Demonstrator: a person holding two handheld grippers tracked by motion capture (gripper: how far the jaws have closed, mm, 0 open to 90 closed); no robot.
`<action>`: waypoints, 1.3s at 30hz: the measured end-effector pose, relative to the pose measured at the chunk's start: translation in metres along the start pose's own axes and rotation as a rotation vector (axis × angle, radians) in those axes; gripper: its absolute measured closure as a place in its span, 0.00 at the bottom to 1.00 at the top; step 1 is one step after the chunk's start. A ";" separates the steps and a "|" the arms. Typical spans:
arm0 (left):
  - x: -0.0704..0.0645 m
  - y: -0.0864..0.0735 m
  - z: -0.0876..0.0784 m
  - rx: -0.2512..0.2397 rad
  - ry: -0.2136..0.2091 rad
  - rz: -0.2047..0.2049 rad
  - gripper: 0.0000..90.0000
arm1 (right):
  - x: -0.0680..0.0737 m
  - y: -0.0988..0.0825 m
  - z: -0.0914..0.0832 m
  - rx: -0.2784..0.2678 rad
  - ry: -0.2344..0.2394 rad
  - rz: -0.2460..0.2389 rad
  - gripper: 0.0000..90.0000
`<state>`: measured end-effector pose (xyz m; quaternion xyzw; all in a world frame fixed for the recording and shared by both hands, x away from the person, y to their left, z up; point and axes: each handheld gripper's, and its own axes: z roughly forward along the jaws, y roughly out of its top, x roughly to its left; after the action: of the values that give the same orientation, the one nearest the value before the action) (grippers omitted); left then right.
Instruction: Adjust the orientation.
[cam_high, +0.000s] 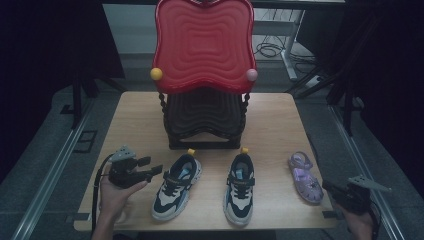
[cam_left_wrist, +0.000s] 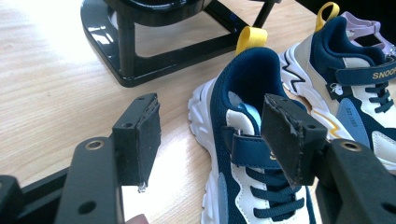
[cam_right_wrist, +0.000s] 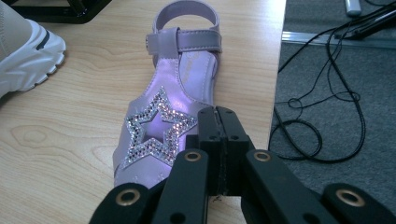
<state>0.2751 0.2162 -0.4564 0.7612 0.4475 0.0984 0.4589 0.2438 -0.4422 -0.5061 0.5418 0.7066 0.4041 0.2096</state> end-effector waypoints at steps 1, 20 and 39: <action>0.000 0.000 0.000 0.001 -0.002 -0.002 0.42 | 0.000 0.000 0.001 0.004 -0.001 0.002 0.99; 0.001 -0.002 0.000 0.007 0.001 -0.001 0.42 | 0.004 -0.011 0.002 0.010 0.003 0.018 0.99; 0.002 -0.003 0.000 0.017 0.007 -0.006 0.42 | 0.030 -0.008 0.011 0.053 0.054 -0.062 0.99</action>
<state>0.2745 0.2186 -0.4598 0.7636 0.4520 0.0957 0.4511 0.2379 -0.4109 -0.5146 0.5137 0.7390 0.3930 0.1883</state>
